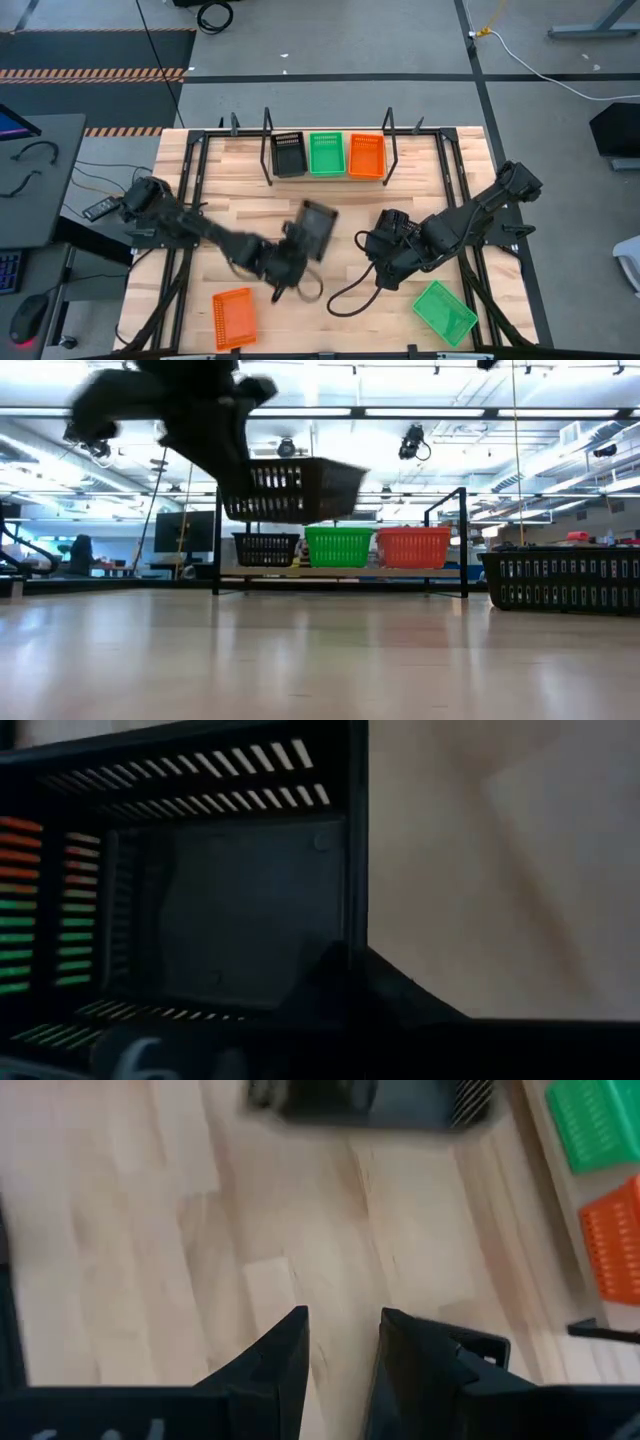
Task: Stack baskets on shelf by color
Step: Stack the bottom black bin on the black bin on the shelf
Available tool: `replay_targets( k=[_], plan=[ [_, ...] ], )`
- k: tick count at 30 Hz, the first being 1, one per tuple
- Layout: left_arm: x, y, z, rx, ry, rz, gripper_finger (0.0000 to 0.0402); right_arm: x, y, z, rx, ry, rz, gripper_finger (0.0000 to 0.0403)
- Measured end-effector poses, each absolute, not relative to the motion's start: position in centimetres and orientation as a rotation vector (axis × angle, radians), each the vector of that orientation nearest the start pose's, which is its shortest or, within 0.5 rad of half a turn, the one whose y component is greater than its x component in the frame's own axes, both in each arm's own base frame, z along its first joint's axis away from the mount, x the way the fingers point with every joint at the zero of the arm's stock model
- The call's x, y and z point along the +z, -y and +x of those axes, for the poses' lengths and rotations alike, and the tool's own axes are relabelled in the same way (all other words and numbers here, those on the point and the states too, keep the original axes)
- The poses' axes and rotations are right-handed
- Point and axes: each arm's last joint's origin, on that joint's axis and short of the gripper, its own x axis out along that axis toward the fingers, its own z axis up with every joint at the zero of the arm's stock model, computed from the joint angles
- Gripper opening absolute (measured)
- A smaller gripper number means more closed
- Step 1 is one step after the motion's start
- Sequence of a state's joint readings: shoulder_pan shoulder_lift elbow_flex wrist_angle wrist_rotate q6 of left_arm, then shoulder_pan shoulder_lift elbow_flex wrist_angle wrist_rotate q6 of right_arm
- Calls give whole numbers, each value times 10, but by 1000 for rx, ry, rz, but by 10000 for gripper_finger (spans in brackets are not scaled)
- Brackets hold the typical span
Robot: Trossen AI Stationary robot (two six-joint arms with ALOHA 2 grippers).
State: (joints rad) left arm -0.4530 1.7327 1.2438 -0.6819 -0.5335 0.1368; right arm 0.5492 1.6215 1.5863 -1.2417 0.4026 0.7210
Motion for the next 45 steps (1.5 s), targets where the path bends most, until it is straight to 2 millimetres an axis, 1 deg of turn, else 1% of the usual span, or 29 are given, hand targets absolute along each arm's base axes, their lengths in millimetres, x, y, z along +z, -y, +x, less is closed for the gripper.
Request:
replay_targets(
  k=[2,4,9,12,13,15,19,22,24,31,36,39,41,45],
  plan=[
    [226,117,315,33,-1071,614,3,318,-153,268,-283,-1103,49,130],
    [240,98,313,49,-1068,554,3,308,-155,267,-284,-1110,36,130],
    [286,59,303,98,-963,468,3,284,-156,267,-321,-1090,34,130],
    [312,35,294,164,-905,417,3,269,-155,267,-326,-1094,27,130],
    [318,26,291,182,-901,396,3,264,-155,266,-326,-1093,28,130],
    [322,9,285,214,-925,357,3,254,-155,266,-326,-1096,26,130],
    [316,-20,282,231,-1015,273,3,239,-154,267,-328,-1069,37,130],
    [308,-38,284,255,-1067,237,3,232,-151,268,-338,-1041,21,130],
    [307,-49,285,274,-1066,214,3,229,-149,269,-362,-1016,4,130],
    [302,-83,285,312,-1064,174,3,227,-140,275,-378,-1009,-26,130],
    [297,-103,285,291,-1055,119,3,228,-136,278,-365,-1005,-48,130],
    [288,-115,290,313,-1075,104,3,228,-134,280,-362,-1004,-58,130],
    [278,-122,291,319,-1129,86,3,228,-132,281,-359,-1004,-67,130],
    [262,-137,294,344,-1178,49,5,228,-128,283,-357,-1009,-82,130]
  ],
)
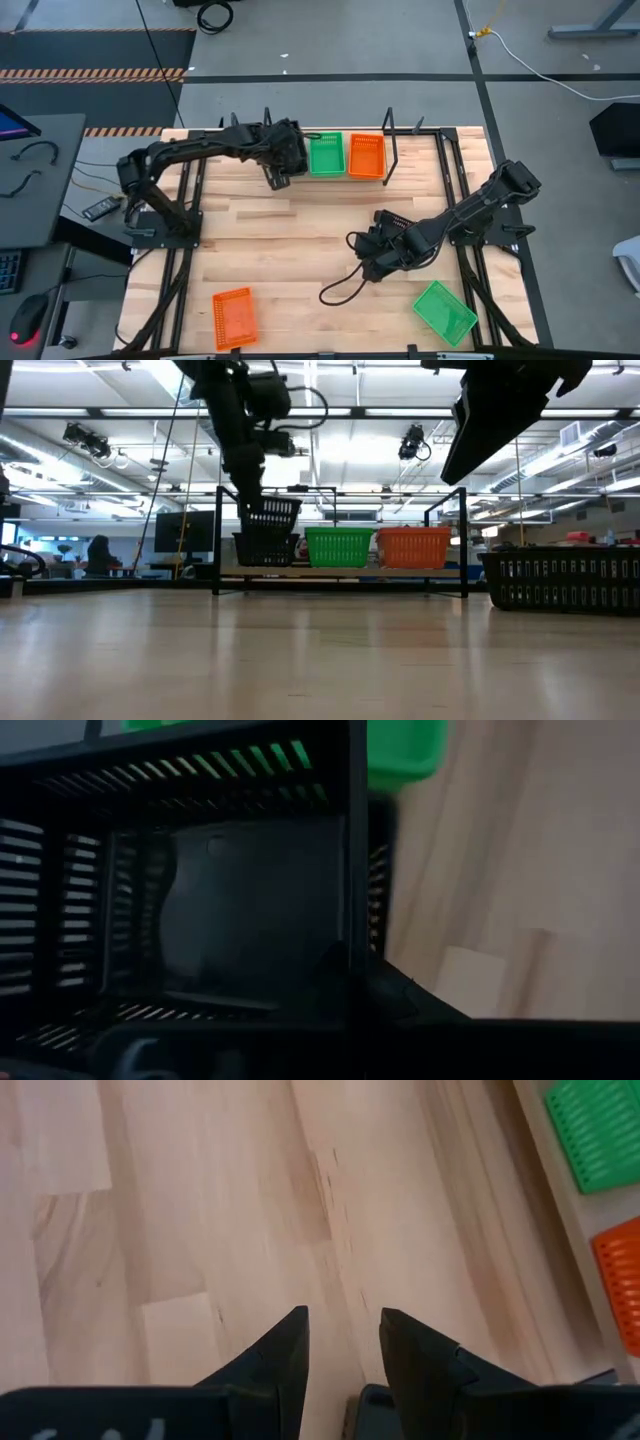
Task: Stack baskets on shelf by color
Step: Stack the bottom black bin on the black bin on the shelf
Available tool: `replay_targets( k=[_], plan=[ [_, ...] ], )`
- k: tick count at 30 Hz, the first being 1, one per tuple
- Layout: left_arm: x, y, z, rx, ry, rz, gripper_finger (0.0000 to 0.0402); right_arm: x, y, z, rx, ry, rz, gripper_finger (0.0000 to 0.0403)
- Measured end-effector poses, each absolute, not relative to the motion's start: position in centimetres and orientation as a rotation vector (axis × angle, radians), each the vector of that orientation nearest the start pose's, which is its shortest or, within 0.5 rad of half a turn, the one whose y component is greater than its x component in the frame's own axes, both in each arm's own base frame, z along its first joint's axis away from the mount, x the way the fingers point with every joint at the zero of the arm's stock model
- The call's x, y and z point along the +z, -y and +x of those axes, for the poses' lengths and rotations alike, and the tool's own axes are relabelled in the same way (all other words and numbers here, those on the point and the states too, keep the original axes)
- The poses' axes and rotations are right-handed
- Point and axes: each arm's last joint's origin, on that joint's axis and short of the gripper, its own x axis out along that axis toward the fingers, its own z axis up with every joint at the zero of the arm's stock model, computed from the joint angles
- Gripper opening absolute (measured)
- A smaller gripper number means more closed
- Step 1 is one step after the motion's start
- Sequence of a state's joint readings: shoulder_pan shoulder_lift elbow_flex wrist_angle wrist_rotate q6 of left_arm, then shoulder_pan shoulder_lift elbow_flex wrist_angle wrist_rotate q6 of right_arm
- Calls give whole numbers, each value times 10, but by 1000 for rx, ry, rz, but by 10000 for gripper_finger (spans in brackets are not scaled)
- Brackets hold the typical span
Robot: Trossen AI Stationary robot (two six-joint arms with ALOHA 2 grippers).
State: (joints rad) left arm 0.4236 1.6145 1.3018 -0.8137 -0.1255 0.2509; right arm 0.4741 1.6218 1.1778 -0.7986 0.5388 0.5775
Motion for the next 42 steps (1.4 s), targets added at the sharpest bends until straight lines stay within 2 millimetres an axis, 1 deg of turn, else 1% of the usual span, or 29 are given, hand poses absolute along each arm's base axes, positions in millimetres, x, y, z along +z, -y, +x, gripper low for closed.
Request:
replay_targets(
  k=[4,9,19,29,32,34,38,42],
  plan=[
    [252,-146,296,367,-1202,16,6,228,-127,283,-359,-1015,-90,130],
    [248,-146,300,338,-1193,-7,8,228,-126,283,-352,-1021,-107,130],
    [248,-137,305,319,-1182,1,54,228,-126,283,-339,-1025,-129,130],
    [246,-135,301,322,-1223,-28,87,228,-126,283,-339,-1025,-128,130],
    [246,-135,302,296,-1220,-32,94,228,-126,283,-339,-1025,-128,130],
    [242,-133,305,261,-1226,-31,97,228,-126,283,-339,-1025,-128,130],
    [229,-132,311,245,-1271,-32,98,228,-126,283,-334,-1028,-124,130],
    [216,-136,315,304,-1324,9,98,228,-126,283,-334,-1028,-124,130]
  ],
)
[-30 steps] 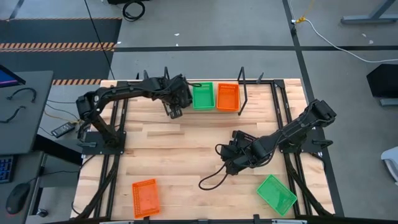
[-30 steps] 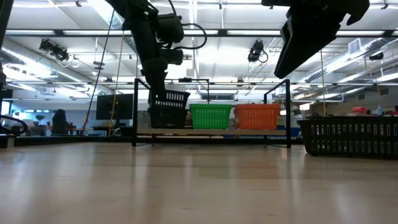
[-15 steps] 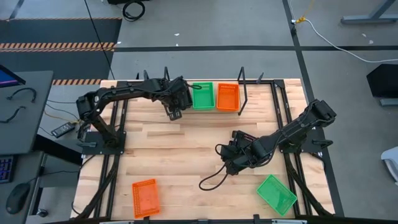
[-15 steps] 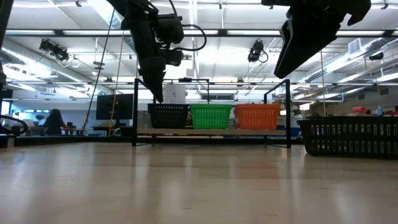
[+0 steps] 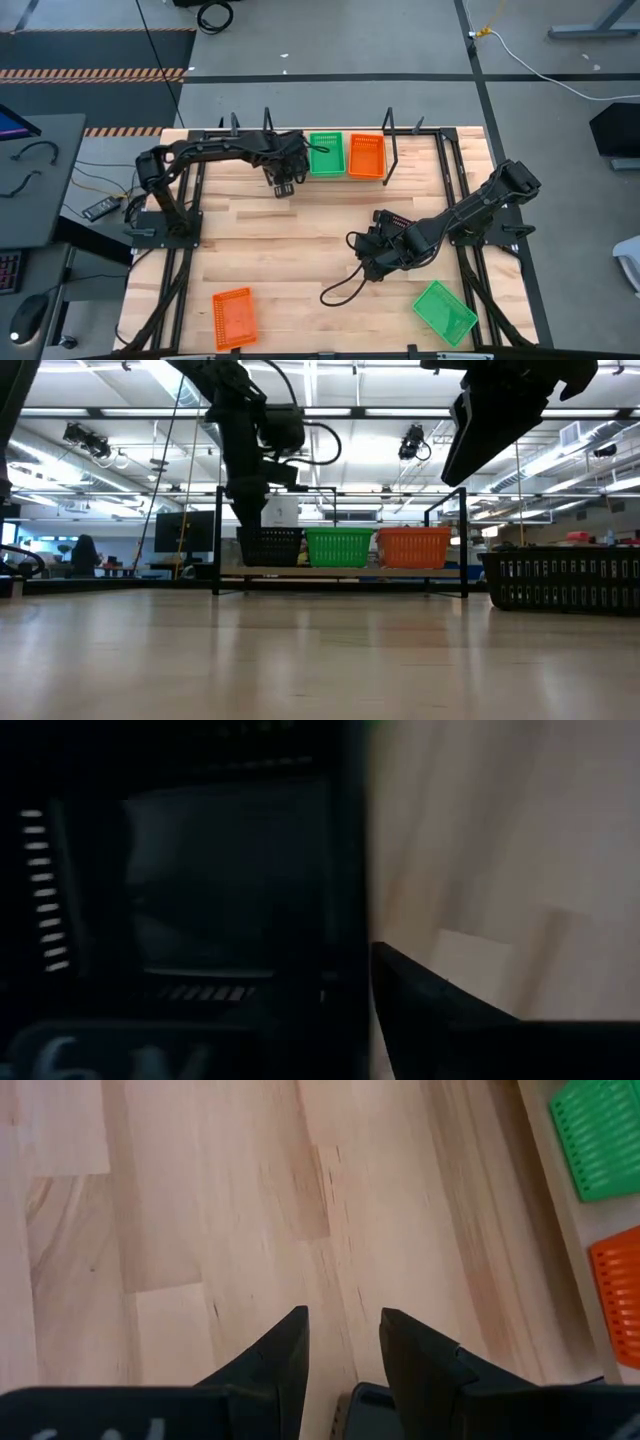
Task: Stack baskets on shelf by color
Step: Stack the bottom black bin on the black bin on the shelf
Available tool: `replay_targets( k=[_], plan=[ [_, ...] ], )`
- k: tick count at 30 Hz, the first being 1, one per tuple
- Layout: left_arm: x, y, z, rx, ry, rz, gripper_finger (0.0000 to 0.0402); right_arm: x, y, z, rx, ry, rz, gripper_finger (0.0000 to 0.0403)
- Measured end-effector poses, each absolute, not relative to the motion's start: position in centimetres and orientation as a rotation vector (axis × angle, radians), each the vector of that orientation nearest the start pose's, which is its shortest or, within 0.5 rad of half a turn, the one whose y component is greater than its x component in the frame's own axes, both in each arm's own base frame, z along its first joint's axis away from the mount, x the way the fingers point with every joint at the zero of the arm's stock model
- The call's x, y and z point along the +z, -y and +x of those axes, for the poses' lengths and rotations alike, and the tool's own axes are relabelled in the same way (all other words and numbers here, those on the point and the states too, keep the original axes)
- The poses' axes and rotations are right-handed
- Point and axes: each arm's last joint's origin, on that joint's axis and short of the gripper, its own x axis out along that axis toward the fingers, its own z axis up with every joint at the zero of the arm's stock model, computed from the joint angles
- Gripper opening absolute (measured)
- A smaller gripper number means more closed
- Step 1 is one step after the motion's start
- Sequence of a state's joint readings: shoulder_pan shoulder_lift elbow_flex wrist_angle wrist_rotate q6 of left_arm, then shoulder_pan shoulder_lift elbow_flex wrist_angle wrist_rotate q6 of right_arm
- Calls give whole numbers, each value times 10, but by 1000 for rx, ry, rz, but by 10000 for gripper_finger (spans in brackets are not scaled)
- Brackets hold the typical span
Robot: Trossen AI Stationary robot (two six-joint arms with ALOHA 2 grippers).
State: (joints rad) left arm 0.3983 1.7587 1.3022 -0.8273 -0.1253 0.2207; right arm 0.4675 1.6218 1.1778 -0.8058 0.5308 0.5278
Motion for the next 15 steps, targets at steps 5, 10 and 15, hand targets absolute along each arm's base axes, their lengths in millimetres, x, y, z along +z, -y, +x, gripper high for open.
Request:
replay_targets(
  k=[5,10,15],
  plan=[
    [213,-138,316,302,-1336,37,98,228,-127,283,-334,-1028,-124,130],
    [213,-137,316,284,-1344,56,77,228,-126,283,-334,-1029,-124,130],
    [213,-134,316,251,-1357,88,34,228,-127,283,-334,-1029,-123,130]
  ],
)
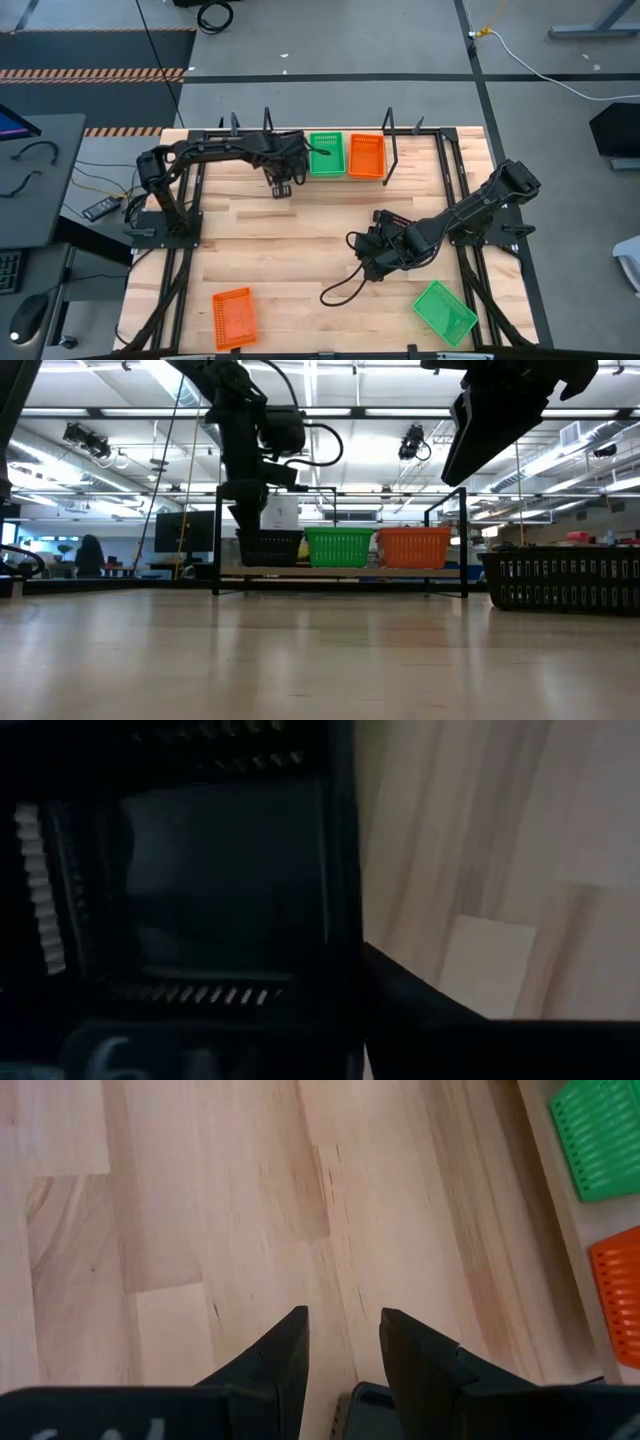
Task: Stack baskets on shelf by color
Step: Stack the bottom black bin on the black bin on the shelf
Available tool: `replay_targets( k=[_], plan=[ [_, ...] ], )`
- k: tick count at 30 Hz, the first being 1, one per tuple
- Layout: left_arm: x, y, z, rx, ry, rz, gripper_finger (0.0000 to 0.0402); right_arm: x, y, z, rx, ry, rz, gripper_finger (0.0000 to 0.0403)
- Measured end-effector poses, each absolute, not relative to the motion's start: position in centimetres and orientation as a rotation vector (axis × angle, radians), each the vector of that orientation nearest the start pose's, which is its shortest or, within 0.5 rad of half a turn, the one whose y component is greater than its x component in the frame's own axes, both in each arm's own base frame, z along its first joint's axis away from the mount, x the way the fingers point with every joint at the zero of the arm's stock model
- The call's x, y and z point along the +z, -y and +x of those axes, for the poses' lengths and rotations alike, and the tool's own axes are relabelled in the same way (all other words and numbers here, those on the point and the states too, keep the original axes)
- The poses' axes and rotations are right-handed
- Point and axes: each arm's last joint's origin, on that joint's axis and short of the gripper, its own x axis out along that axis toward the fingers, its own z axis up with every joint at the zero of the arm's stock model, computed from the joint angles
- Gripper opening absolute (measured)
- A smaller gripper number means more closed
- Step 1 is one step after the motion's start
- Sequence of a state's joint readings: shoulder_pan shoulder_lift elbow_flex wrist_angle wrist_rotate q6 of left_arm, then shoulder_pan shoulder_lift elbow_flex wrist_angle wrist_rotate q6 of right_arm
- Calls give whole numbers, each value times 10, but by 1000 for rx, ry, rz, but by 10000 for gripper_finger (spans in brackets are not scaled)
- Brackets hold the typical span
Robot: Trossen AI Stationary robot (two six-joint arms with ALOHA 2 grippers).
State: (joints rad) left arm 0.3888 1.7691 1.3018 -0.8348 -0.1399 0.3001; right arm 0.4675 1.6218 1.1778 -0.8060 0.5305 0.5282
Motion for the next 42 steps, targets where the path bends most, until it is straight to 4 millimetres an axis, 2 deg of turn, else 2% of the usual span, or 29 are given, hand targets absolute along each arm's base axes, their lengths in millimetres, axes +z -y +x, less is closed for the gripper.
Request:
replay_targets(
  k=[3,12,20,25,32,42],
  plan=[
    [213,-133,315,237,-1367,101,16,228,-127,283,-335,-1028,-121,130],
    [212,-132,312,213,-1400,110,27,228,-127,283,-335,-1028,-121,130],
    [212,-132,311,195,-1419,120,16,228,-126,283,-335,-1028,-121,130],
    [212,-131,311,174,-1422,144,28,228,-126,283,-336,-1028,-121,130],
    [212,-130,311,160,-1424,158,16,228,-126,283,-336,-1028,-121,130],
    [210,-129,311,154,-1433,145,66,228,-127,283,-335,-1028,-120,130]
  ],
)
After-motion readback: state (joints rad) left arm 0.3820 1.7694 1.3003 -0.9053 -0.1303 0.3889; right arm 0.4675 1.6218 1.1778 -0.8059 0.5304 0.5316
